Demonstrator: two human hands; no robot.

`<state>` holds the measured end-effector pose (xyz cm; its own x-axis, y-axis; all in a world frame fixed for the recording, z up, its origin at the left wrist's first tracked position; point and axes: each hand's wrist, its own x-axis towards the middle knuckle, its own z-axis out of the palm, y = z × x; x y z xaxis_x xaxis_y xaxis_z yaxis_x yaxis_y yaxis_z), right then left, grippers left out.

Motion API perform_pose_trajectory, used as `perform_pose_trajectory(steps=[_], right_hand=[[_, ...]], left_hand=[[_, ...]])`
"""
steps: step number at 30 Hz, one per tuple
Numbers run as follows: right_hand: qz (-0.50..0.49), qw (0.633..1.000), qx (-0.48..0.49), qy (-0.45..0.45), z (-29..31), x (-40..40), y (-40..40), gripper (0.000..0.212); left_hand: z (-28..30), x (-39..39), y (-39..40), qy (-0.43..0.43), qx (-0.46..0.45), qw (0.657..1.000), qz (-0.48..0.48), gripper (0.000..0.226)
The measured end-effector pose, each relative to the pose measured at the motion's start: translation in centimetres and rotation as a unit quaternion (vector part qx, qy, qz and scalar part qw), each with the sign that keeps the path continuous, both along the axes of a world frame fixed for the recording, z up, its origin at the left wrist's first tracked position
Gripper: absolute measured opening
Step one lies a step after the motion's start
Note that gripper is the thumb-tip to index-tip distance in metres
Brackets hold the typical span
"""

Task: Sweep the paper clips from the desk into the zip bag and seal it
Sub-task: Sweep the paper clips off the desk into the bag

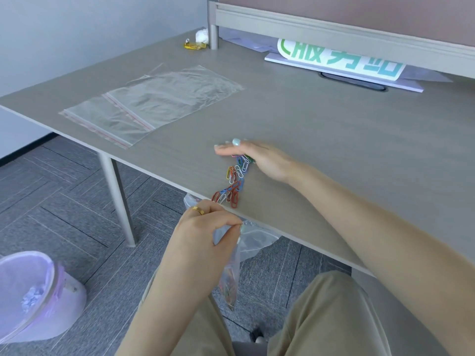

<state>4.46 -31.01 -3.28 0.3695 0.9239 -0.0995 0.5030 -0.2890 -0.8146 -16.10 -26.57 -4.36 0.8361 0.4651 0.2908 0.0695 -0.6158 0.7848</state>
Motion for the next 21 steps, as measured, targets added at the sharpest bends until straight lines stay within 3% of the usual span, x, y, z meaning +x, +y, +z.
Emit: perform_pose_trajectory(steps=[5,10,17,21], right_hand=[[0.088,0.996,0.006,-0.022,-0.3,-1.9,-0.6,0.049],[0.112,0.993,0.004,-0.024,-0.2,-3.6,-1.9,0.043],[0.105,0.994,0.024,-0.009,-0.6,-5.5,-4.1,0.042],[0.015,0.996,0.089,-0.005,-0.6,-5.7,-5.5,0.042]], left_hand=[[0.1,-0.1,0.1,0.009,0.011,1.0,0.003,0.014],[0.0,-0.1,0.0,0.014,0.02,1.0,0.002,0.015],[0.0,-0.2,-0.4,0.005,0.0,1.0,-0.005,0.013],[-0.1,-0.4,-0.6,0.008,0.02,1.0,-0.002,0.012]])
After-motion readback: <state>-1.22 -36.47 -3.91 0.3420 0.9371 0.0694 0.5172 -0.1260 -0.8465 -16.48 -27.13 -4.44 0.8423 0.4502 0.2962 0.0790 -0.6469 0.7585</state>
